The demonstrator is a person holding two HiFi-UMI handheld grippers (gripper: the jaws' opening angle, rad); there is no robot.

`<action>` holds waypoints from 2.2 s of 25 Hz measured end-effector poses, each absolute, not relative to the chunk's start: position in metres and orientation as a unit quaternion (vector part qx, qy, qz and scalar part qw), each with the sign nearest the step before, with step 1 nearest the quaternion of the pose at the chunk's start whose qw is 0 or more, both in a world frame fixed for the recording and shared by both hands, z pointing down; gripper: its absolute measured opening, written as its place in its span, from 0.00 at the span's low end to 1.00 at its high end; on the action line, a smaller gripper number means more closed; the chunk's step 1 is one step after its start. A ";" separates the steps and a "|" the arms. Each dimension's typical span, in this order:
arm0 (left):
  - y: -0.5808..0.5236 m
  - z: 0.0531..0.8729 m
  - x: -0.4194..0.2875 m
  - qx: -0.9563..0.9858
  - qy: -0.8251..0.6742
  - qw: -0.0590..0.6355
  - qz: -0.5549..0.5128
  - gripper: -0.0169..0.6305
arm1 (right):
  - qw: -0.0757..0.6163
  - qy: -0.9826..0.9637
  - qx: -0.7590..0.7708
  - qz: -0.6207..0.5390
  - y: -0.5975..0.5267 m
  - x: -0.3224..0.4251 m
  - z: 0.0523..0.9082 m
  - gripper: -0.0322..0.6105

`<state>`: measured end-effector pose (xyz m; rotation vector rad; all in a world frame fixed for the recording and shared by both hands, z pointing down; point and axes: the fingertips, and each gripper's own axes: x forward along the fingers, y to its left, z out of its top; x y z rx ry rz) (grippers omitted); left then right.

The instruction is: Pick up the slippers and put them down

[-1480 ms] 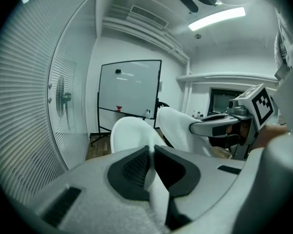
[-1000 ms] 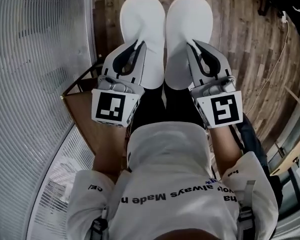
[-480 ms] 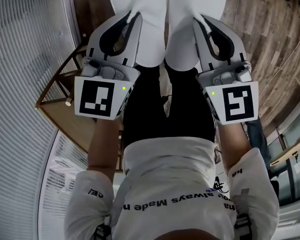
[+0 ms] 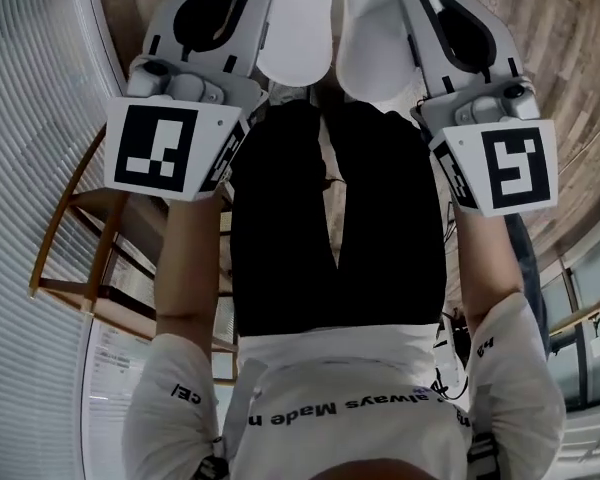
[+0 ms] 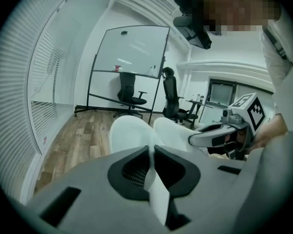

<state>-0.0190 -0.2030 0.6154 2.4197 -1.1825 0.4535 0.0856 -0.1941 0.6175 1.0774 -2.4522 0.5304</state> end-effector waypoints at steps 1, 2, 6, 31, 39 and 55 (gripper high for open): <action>-0.204 0.636 -0.018 0.868 -0.421 0.205 0.164 0.07 | 0.203 -0.880 0.385 0.191 -0.196 0.084 0.636 0.08; -0.205 0.657 -0.017 0.869 -0.418 0.205 0.168 0.07 | 0.203 -0.880 0.384 0.191 -0.198 0.084 0.654 0.08; -0.214 0.728 -0.021 0.866 -0.418 0.209 0.176 0.07 | 0.203 -0.885 0.369 0.196 -0.206 0.083 0.729 0.08; -0.194 1.051 0.005 0.857 -0.378 0.266 0.229 0.07 | 0.267 -0.845 0.383 0.263 -0.188 0.103 1.056 0.09; -0.196 1.062 0.001 0.853 -0.371 0.274 0.245 0.28 | 0.257 -0.837 0.399 0.273 -0.193 0.112 1.066 0.28; -0.230 0.846 -0.025 0.859 -0.399 0.246 0.204 0.31 | 0.229 -0.865 0.388 0.224 -0.229 0.107 0.842 0.28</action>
